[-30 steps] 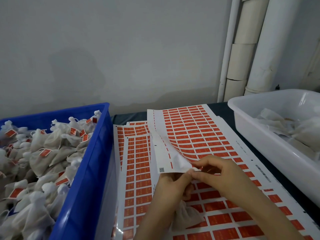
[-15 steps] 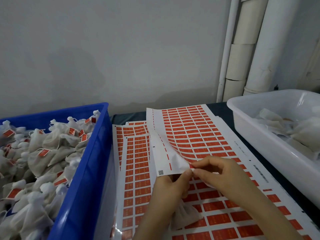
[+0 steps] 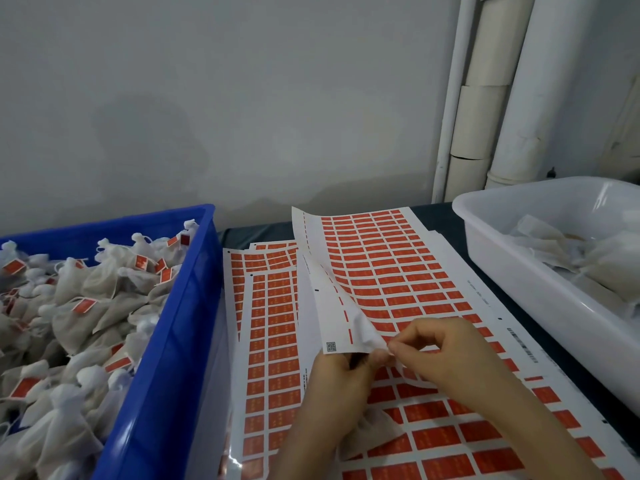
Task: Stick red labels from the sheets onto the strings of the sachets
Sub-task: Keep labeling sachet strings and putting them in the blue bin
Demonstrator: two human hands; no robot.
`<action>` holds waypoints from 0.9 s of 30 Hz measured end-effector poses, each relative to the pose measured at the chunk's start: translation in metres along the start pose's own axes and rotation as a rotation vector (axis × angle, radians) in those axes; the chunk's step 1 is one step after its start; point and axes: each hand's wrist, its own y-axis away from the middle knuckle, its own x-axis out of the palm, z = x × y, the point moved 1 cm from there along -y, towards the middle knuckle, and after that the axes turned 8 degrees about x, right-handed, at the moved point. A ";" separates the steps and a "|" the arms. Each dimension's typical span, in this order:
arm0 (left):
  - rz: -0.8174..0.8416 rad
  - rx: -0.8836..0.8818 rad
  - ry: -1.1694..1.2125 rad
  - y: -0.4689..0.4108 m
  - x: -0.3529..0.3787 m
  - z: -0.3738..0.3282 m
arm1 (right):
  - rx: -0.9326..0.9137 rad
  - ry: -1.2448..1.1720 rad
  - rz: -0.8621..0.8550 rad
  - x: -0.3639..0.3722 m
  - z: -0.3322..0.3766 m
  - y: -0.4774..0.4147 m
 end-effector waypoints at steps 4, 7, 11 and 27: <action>-0.025 -0.024 0.056 0.000 0.000 -0.002 | 0.002 -0.018 -0.029 0.001 -0.002 -0.002; -0.029 -0.026 0.072 -0.001 -0.002 -0.002 | -0.004 -0.031 -0.029 0.000 -0.003 -0.003; -0.025 -0.062 0.039 -0.003 -0.005 0.000 | 0.015 -0.084 -0.045 -0.002 -0.004 -0.004; 0.407 -0.189 0.185 0.000 -0.024 -0.008 | 0.375 -0.630 -0.121 -0.020 -0.014 -0.012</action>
